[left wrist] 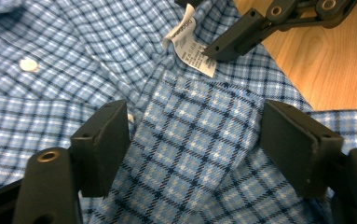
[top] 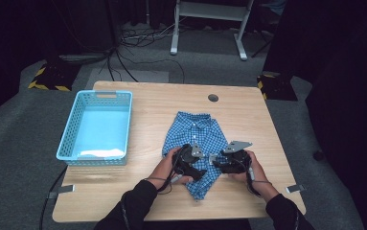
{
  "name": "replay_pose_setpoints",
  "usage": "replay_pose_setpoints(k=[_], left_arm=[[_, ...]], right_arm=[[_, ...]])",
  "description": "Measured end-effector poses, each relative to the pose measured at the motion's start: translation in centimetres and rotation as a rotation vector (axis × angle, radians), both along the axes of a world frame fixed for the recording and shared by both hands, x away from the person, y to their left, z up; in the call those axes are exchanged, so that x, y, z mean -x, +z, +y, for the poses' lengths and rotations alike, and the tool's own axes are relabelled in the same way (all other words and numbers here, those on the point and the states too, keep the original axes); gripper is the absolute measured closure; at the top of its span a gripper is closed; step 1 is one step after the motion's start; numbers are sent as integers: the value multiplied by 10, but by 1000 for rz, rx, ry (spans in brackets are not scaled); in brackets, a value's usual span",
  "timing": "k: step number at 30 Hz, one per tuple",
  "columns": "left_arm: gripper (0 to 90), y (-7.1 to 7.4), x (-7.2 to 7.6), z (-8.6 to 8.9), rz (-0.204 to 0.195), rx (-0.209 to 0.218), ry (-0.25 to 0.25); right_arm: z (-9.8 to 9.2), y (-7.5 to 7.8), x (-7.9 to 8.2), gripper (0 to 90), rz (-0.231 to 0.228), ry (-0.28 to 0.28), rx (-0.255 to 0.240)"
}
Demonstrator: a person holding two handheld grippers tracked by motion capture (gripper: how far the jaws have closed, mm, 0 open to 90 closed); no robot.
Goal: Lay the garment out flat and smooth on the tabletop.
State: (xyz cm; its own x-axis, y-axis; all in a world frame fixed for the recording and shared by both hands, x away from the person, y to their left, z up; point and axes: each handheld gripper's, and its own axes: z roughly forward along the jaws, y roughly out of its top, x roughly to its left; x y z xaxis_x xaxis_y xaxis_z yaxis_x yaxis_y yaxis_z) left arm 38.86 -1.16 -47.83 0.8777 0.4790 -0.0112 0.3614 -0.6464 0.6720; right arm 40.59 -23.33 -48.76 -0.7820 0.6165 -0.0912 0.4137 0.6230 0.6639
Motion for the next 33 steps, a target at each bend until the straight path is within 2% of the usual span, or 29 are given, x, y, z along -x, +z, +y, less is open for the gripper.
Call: replay_pose_setpoints(k=[6, 9, 12, 13, 16, 17, 23, 33], left_arm=[[333, -3, -2, -1, 23, -6, -5], [430, -4, -3, -1, 25, -11, -21], [573, -2, -1, -1, 10, -34, -38], [637, -2, 0, -1, -2, -44, -46], [756, 3, 6, -1, -53, -92, -57], [782, 4, 7, 0, -60, -96, -57], [831, 17, 17, 17, -86, -80, -66], [836, 30, 39, 50, -103, -67, -78]], right_arm=[[0, 0, 0, 425, 0, -1, -3], [0, 0, 1, 426, -3, -2, -2], [0, 0, 1, 427, -7, -3, -1], [0, 0, 1, 427, -9, -2, -1], [-1, -1, 1, 427, -9, -1, -7], [-1, -1, 1, 427, -7, -1, -11], [-2, -1, 2, 428, -10, 3, -11], [-2, -1, 1, 426, 1, -2, -18]])
